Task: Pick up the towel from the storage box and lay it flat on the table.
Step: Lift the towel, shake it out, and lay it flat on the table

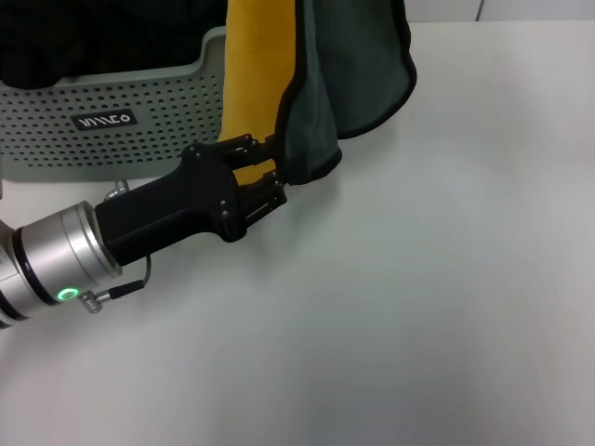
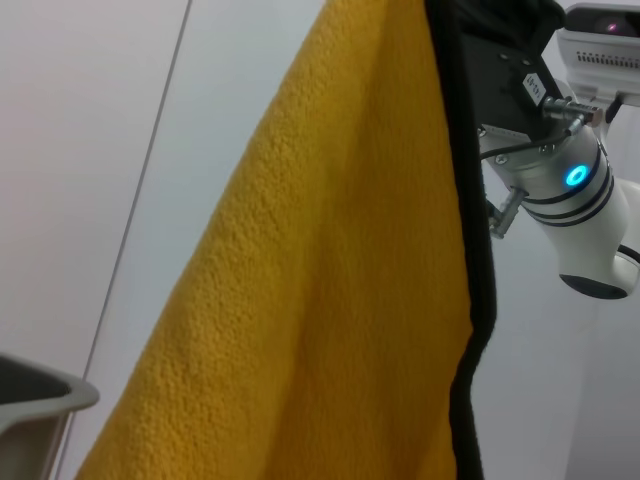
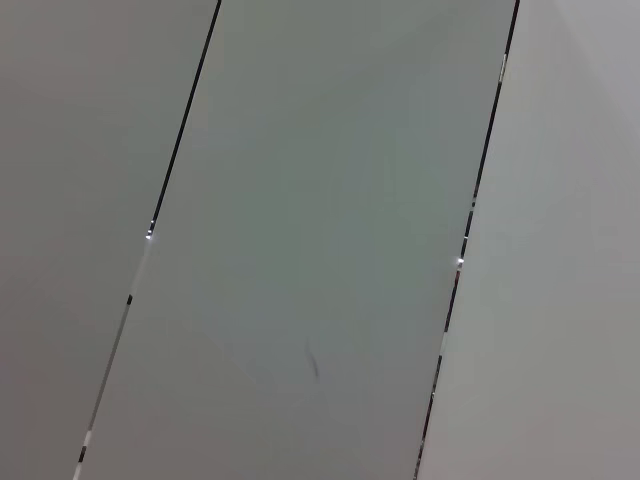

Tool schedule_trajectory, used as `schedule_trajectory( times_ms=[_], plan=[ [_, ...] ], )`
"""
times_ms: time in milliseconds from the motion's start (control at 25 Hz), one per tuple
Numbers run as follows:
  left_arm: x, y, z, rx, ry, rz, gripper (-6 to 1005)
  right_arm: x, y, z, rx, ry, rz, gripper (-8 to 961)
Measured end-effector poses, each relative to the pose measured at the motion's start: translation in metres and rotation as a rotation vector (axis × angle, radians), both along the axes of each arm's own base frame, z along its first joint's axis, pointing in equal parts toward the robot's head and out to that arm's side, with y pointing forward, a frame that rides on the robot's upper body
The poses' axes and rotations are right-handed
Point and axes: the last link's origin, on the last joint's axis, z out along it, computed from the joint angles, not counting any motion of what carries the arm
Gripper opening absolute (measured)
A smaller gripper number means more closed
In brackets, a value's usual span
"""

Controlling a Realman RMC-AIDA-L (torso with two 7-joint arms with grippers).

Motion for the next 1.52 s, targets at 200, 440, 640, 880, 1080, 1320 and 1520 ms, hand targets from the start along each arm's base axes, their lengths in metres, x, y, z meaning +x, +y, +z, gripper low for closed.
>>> schedule_trajectory(
  times_ms=[200,440,640,880,1080,1320,1520],
  plan=[
    [0.0,0.0,0.0,-0.003,0.001,0.001,266,0.0,0.0,-0.001,-0.001,0.001,-0.001,5],
    [-0.001,-0.001,-0.001,-0.004,0.012,-0.006,236,0.002,-0.001,-0.001,-0.005,0.0,-0.002,6],
    [-0.001,0.0,-0.001,-0.01,0.007,0.0,144,0.002,-0.003,-0.002,-0.012,0.003,0.002,6],
    [0.0,0.003,-0.001,-0.016,0.003,0.015,34,0.001,-0.005,-0.004,-0.023,0.003,0.011,6],
    [0.0,0.003,-0.001,-0.031,-0.008,0.033,45,0.003,-0.006,-0.005,-0.03,0.005,0.009,6],
    [-0.001,0.002,0.014,-0.035,-0.059,0.042,33,0.025,-0.015,0.002,-0.045,0.021,-0.03,6],
    [0.011,-0.004,0.057,-0.017,-0.106,-0.108,26,0.057,-0.045,0.025,0.017,0.05,-0.071,5]
  ],
)
